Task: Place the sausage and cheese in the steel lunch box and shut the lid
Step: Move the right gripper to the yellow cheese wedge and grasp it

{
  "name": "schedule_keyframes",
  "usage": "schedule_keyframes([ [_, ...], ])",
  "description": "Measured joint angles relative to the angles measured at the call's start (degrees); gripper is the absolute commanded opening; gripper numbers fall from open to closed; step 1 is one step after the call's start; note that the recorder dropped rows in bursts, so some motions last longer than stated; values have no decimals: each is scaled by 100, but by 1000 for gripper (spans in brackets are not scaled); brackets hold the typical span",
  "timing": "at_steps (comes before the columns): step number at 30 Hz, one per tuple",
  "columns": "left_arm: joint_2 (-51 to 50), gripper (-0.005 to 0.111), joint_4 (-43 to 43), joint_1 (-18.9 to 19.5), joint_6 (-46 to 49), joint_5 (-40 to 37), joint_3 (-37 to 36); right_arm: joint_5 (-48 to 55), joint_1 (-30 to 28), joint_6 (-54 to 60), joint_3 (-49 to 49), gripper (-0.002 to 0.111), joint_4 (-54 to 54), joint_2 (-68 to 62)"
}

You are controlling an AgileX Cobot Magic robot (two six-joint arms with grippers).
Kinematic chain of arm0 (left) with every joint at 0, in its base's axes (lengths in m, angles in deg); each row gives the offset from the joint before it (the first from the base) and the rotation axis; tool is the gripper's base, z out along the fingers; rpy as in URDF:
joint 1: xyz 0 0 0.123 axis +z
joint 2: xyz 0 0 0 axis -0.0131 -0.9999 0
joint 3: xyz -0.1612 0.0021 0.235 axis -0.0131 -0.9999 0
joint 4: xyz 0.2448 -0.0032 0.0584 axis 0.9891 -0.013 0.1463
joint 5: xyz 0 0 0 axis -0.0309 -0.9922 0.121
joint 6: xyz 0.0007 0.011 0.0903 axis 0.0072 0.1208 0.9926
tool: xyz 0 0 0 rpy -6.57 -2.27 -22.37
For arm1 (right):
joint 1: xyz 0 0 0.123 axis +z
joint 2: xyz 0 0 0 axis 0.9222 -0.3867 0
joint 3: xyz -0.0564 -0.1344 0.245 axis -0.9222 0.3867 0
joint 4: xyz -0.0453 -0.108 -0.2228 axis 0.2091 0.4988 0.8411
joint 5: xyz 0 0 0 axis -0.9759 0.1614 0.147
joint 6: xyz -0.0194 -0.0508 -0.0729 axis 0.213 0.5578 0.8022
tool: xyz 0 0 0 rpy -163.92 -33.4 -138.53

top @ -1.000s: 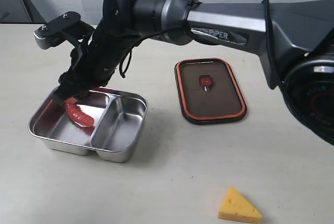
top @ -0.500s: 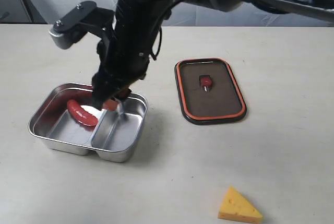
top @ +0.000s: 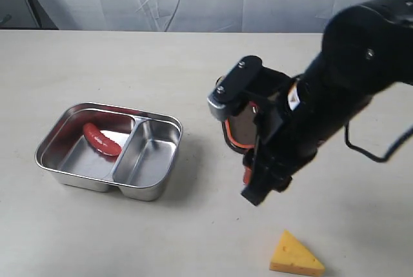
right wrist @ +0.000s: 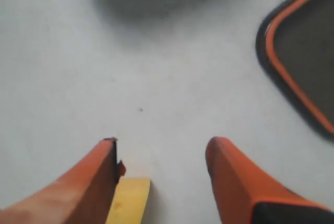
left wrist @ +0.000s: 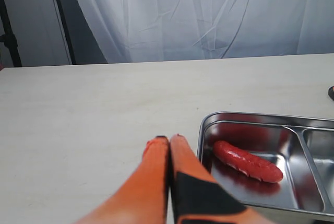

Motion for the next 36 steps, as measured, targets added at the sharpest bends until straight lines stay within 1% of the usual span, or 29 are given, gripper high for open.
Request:
schedule_keyframes([
  [6, 0, 0, 0, 0, 0, 0, 0, -193, -40, -79, 1085, 53, 9, 463],
  [12, 0, 0, 0, 0, 0, 0, 0, -496, -40, -79, 1720, 53, 138, 489],
  [25, 0, 0, 0, 0, 0, 0, 0, -539, -40, -110, 1801, 53, 150, 493],
  [30, 0, 0, 0, 0, 0, 0, 0, -545, -40, -98, 1801, 53, -39, 493],
  [36, 0, 0, 0, 0, 0, 0, 0, -956, -40, -98, 1801, 53, -146, 493],
])
